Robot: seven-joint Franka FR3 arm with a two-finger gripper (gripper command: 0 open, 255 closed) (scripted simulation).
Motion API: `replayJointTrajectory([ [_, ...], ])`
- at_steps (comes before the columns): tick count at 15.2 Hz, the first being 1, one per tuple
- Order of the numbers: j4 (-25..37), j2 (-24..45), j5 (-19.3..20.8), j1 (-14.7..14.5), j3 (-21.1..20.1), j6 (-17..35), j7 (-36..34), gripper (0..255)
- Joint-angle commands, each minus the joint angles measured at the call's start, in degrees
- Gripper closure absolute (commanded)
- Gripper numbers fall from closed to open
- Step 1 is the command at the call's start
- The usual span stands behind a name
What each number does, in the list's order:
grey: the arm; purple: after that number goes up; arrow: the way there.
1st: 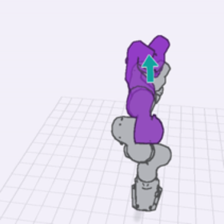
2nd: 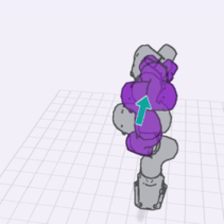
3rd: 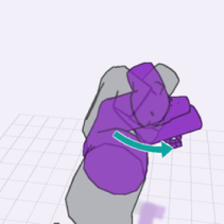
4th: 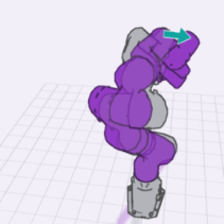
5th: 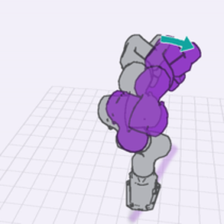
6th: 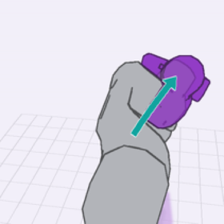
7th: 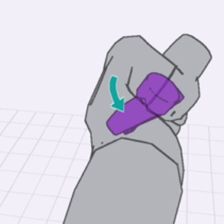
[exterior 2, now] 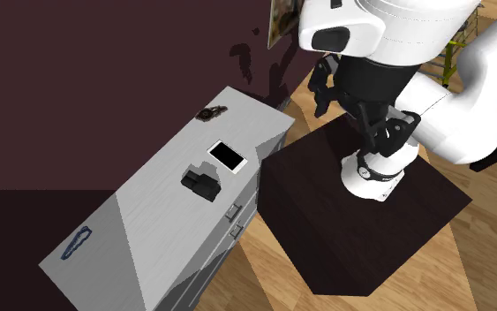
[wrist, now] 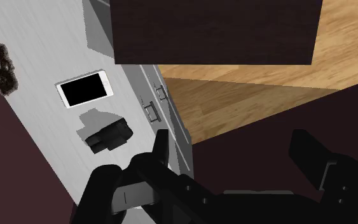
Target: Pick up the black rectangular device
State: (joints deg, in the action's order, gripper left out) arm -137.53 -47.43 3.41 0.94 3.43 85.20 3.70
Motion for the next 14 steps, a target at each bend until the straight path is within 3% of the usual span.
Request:
replayJointTrajectory([
  [1, 0.0, 0.0, 0.0, 0.0, 0.0, 0.0, 0.0, 0],
  [14, -6.65, 19.08, 1.33, 5.73, 3.63, 26.51, -8.84, 0],
])
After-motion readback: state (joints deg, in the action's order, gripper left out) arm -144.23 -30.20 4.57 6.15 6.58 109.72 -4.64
